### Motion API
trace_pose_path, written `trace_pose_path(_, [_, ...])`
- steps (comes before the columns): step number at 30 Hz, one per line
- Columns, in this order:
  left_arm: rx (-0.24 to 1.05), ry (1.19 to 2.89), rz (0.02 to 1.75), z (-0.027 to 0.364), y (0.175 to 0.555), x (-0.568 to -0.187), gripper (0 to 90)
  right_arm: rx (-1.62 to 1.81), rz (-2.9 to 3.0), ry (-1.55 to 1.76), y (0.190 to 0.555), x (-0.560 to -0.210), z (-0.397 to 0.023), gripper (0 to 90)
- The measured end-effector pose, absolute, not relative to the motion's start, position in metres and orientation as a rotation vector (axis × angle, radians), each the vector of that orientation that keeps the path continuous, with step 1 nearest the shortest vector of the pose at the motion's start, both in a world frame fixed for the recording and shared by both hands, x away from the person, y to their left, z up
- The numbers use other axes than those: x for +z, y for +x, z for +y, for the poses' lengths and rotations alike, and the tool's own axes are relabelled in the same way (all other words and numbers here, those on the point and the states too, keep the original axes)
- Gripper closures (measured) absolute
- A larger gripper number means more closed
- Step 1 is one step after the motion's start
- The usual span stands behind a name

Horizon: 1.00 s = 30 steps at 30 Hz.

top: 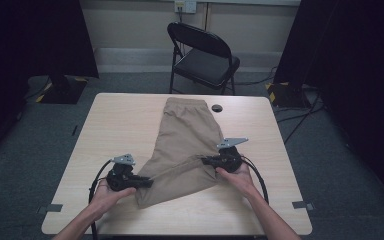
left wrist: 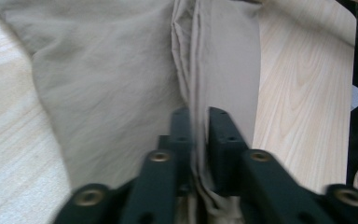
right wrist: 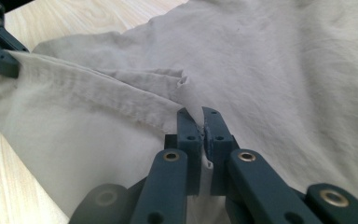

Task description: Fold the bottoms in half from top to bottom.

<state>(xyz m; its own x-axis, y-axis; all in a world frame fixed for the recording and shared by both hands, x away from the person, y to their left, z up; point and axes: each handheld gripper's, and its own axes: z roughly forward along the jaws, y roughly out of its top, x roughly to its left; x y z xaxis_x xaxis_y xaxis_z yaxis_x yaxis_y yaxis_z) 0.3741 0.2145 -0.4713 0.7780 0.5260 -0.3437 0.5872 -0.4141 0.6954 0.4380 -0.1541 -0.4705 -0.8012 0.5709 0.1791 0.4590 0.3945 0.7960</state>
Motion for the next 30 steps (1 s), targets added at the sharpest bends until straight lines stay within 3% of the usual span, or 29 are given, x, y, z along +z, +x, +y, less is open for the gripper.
trace_pose_path(7, [-0.141,2.095,0.885,0.216,0.366,-0.475,52.3,1.366,2.501,0.957,0.435,-0.473,-0.157,87.9])
trace_pose_path(12, [-0.141,2.136,0.914,0.214,0.365,-0.48,48.9,1.366,2.49,0.96,0.434,-0.471,-0.159,87.9])
trace_pose_path(21, [-0.233,2.117,0.868,0.211,0.369,-0.487,81.6,1.35,2.497,0.974,0.429,-0.469,-0.168,87.8])
trace_pose_path(30, [-0.154,2.042,0.838,0.215,0.373,-0.471,85.4,1.346,2.511,0.984,0.422,-0.468,-0.18,87.8])
